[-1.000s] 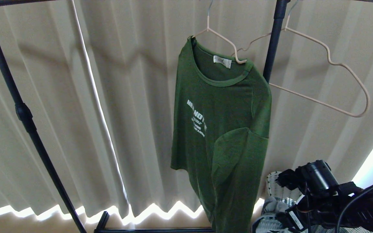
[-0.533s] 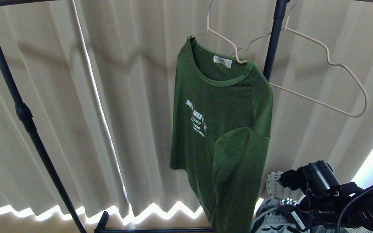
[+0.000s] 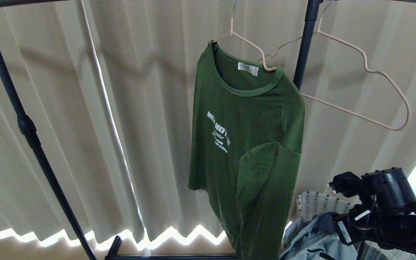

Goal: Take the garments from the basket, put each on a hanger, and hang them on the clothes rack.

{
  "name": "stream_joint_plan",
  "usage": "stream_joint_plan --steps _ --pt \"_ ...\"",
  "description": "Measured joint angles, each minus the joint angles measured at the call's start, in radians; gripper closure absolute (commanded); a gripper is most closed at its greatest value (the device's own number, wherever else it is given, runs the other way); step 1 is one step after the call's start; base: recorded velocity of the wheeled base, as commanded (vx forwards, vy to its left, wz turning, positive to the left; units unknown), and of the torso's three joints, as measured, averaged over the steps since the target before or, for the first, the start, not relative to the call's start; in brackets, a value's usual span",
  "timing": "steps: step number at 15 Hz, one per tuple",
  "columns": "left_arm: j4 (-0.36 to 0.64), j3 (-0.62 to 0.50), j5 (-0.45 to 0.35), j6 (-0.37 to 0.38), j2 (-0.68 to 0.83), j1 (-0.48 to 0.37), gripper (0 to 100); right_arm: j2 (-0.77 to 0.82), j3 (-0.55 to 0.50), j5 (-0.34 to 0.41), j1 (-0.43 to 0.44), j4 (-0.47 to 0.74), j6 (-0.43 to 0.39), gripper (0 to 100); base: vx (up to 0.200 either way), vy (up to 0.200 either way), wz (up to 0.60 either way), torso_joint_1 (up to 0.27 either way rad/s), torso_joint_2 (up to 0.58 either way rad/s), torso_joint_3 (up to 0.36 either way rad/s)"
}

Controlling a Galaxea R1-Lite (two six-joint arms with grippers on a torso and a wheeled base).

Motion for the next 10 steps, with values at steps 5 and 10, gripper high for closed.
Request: stream_joint_plan --steps 5,10 --pt "0.000 0.001 0.000 0.002 0.000 0.000 0 -0.249 -0.001 0.065 0.028 -0.013 0.002 100 -0.120 0.000 0.00 0.004 0.00 0.000" --pt "0.000 0.001 0.000 0.004 0.000 0.000 0 -0.387 0.006 0.118 0.033 -0.005 -0.004 100 -0.200 0.000 0.00 0.003 0.00 0.001"
